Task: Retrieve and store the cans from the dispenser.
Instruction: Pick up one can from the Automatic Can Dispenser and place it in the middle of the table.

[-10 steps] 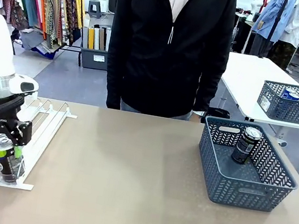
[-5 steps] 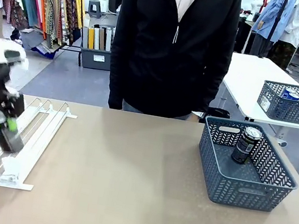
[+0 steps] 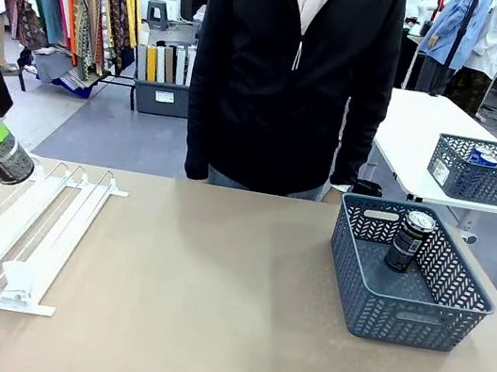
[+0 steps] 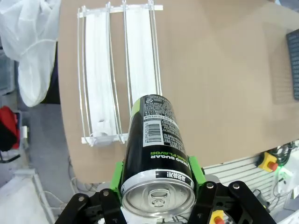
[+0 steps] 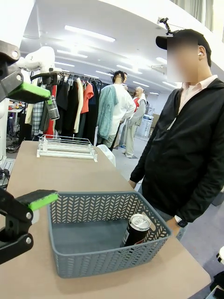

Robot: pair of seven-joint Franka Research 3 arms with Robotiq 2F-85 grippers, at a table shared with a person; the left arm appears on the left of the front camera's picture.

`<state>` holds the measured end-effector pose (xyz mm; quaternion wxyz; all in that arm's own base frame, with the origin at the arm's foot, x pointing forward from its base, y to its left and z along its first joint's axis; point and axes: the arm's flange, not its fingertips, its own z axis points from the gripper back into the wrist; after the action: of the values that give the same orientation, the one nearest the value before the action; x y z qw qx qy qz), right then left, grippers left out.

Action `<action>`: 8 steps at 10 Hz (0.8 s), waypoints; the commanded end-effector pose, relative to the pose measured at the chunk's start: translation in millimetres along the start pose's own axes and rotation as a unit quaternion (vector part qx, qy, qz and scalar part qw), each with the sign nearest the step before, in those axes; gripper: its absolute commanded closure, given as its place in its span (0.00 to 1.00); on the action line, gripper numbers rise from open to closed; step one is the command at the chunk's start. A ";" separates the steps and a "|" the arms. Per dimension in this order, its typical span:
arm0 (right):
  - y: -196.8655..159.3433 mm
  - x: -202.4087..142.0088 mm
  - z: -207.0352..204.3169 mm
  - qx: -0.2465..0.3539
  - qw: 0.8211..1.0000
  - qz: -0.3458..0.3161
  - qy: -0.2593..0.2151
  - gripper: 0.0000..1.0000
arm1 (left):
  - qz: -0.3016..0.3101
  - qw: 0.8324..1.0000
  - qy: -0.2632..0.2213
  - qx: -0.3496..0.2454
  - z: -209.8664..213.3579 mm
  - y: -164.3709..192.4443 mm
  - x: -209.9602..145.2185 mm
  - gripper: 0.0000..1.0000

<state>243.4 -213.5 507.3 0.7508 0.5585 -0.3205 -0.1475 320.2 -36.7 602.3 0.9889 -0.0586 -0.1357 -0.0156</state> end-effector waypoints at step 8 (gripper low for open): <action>1.2 1.3 -1.9 0.013 1.000 0.011 -0.007 0.00 | -0.041 0.999 0.012 0.004 -9.1 -75.9 54.7 1.00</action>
<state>243.3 -213.5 507.4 0.7507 0.5584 -0.3207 -0.1474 341.4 -75.4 598.3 0.9903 -0.0516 -0.1215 -0.0428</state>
